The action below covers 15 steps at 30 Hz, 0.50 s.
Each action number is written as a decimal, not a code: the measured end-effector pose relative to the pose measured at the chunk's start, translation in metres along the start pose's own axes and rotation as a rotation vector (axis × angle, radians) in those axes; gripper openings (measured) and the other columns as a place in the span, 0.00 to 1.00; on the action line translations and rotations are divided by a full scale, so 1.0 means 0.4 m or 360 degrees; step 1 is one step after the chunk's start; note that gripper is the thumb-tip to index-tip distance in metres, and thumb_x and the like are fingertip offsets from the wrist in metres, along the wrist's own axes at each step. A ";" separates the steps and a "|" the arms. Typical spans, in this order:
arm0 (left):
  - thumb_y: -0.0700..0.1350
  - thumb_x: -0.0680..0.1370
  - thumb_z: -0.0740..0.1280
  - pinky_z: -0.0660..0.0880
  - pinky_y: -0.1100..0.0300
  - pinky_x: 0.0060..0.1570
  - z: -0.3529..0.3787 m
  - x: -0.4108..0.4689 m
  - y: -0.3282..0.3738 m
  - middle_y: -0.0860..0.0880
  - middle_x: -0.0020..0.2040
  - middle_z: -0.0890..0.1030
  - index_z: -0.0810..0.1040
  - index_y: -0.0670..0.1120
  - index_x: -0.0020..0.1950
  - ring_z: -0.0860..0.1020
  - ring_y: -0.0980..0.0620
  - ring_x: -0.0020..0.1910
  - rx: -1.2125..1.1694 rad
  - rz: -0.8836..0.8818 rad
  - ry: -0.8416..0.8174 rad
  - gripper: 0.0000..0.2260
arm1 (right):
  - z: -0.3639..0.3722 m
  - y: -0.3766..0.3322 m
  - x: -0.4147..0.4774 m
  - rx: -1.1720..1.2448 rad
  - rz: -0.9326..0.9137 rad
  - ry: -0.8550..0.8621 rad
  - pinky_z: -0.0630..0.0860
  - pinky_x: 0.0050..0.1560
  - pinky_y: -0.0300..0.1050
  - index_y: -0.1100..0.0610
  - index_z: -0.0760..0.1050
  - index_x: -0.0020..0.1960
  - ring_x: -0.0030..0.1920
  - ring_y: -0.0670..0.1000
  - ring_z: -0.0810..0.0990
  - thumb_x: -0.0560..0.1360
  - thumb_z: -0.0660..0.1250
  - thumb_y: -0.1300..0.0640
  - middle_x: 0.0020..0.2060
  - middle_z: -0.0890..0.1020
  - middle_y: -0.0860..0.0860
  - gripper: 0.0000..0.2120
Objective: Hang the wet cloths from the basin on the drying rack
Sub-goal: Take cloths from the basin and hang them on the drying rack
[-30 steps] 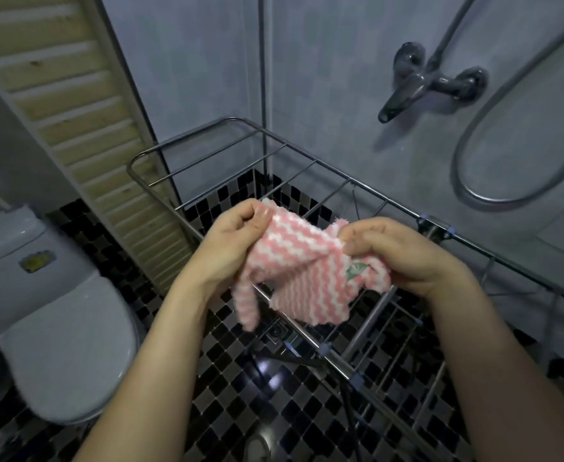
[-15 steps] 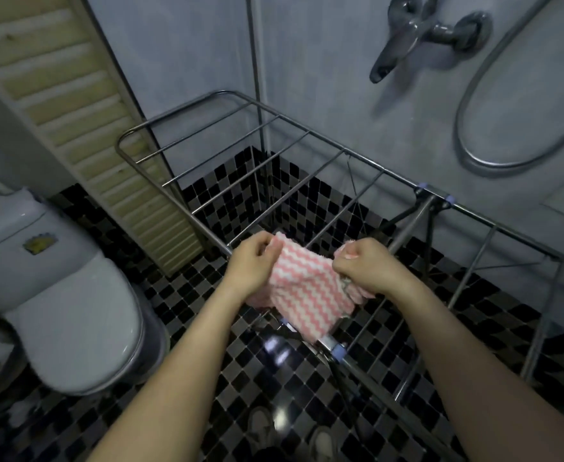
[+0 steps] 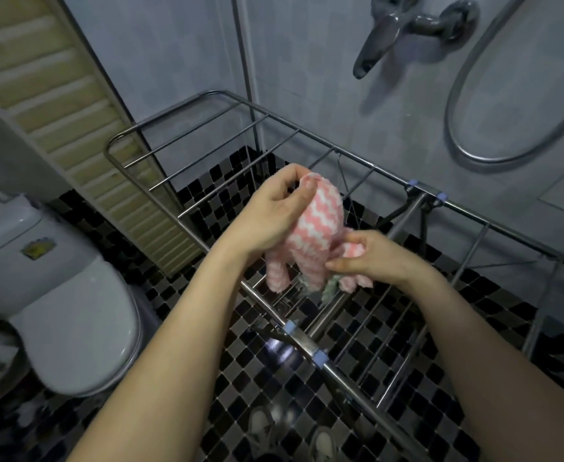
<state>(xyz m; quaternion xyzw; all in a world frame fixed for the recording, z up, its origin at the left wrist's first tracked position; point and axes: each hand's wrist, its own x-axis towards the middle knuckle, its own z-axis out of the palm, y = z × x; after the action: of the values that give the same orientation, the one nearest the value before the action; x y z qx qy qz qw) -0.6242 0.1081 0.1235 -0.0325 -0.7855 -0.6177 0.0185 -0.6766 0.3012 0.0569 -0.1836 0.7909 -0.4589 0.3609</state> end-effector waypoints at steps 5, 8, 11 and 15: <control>0.43 0.83 0.58 0.71 0.61 0.39 0.036 -0.002 0.014 0.43 0.43 0.73 0.72 0.38 0.55 0.72 0.50 0.40 0.0043 0.0043 -0.0181 0.09 | -0.089 0.007 -0.015 0.0391 -0.0149 -0.0127 0.78 0.58 0.50 0.45 0.69 0.71 0.58 0.52 0.82 0.66 0.77 0.61 0.62 0.80 0.51 0.37; 0.44 0.83 0.58 0.71 0.58 0.41 0.044 -0.005 0.007 0.43 0.42 0.73 0.73 0.40 0.54 0.71 0.50 0.40 0.0138 0.0085 -0.0240 0.09 | -0.098 -0.005 -0.027 0.0441 -0.0141 -0.0352 0.78 0.60 0.53 0.55 0.78 0.62 0.56 0.56 0.82 0.70 0.73 0.64 0.56 0.83 0.54 0.21; 0.48 0.82 0.59 0.73 0.57 0.43 0.035 -0.011 -0.012 0.51 0.42 0.76 0.74 0.47 0.53 0.75 0.55 0.41 0.0338 0.0173 -0.0038 0.07 | -0.093 -0.015 -0.018 0.0086 -0.0110 -0.0162 0.71 0.68 0.55 0.54 0.84 0.53 0.56 0.51 0.82 0.69 0.75 0.53 0.54 0.84 0.49 0.14; 0.49 0.83 0.58 0.74 0.61 0.39 0.025 -0.029 -0.069 0.57 0.40 0.77 0.72 0.53 0.52 0.77 0.58 0.40 0.0533 0.0229 0.0307 0.04 | -0.133 -0.039 -0.020 -0.0329 -0.0014 0.0091 0.80 0.42 0.42 0.51 0.83 0.49 0.38 0.47 0.84 0.69 0.75 0.49 0.37 0.85 0.45 0.10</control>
<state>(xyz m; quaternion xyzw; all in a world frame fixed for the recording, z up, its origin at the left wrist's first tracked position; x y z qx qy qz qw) -0.6146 0.1110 0.0937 -0.0258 -0.8675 -0.4757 0.1429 -0.7110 0.3297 0.0905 -0.2102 0.8432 -0.3814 0.3154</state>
